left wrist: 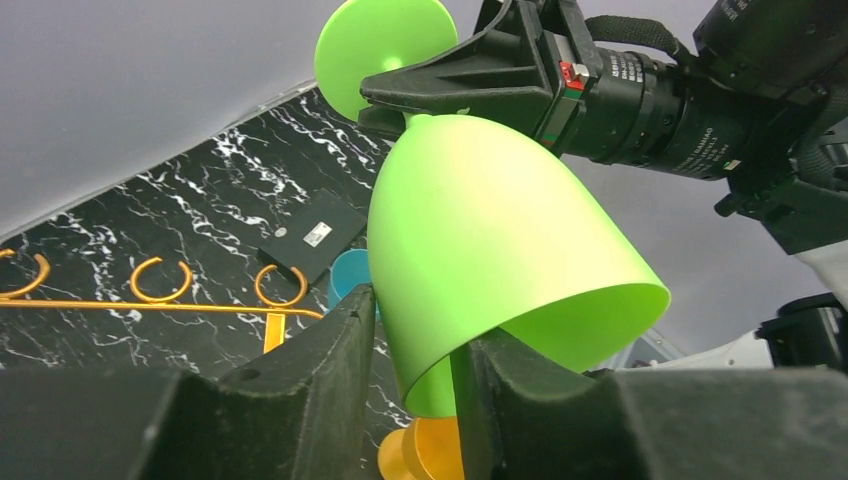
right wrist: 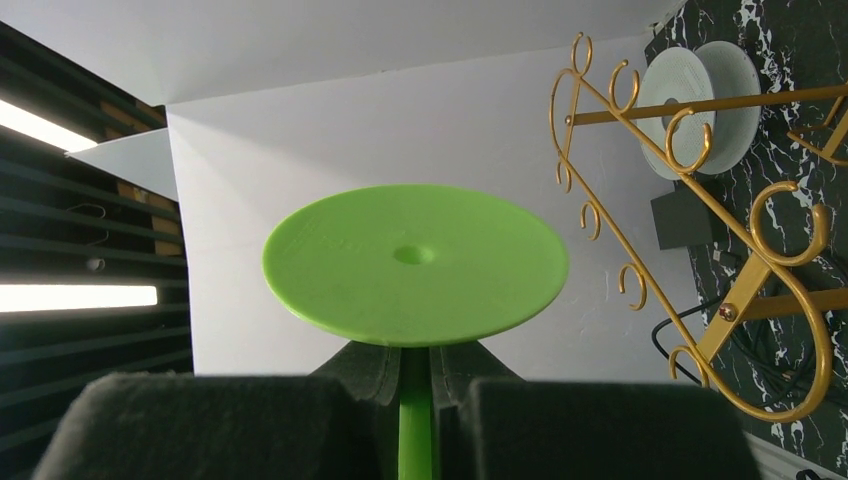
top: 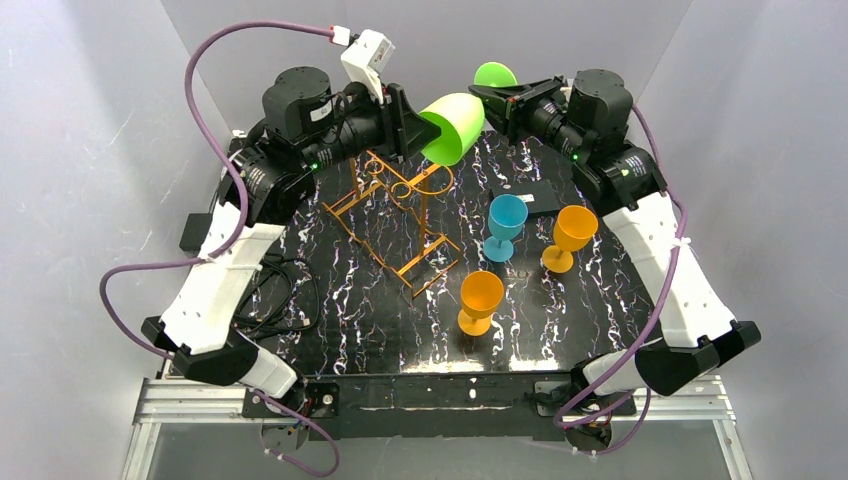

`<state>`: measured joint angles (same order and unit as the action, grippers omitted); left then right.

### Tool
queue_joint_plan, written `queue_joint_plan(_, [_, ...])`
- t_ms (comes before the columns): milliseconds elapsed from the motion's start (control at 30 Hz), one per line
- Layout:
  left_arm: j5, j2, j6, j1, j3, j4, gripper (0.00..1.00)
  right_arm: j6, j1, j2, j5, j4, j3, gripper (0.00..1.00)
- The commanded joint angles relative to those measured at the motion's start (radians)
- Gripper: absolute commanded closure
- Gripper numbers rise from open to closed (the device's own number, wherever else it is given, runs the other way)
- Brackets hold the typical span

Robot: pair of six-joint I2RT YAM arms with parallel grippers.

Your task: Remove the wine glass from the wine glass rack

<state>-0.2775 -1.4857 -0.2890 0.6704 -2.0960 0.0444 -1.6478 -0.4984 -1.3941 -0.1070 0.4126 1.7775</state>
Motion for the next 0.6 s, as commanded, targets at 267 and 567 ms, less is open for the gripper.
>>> queue_joint_plan(267, [0.133,-0.006,0.143,0.081,-0.042,-0.071,0.93,-0.038,0.003,0.013,-0.033,-0.04,0.005,0.99])
queue_joint_plan(567, [0.204,0.002,0.174,0.122,-0.053,-0.074,1.0,-0.045,0.003,0.022,-0.044,-0.043,-0.018,0.9])
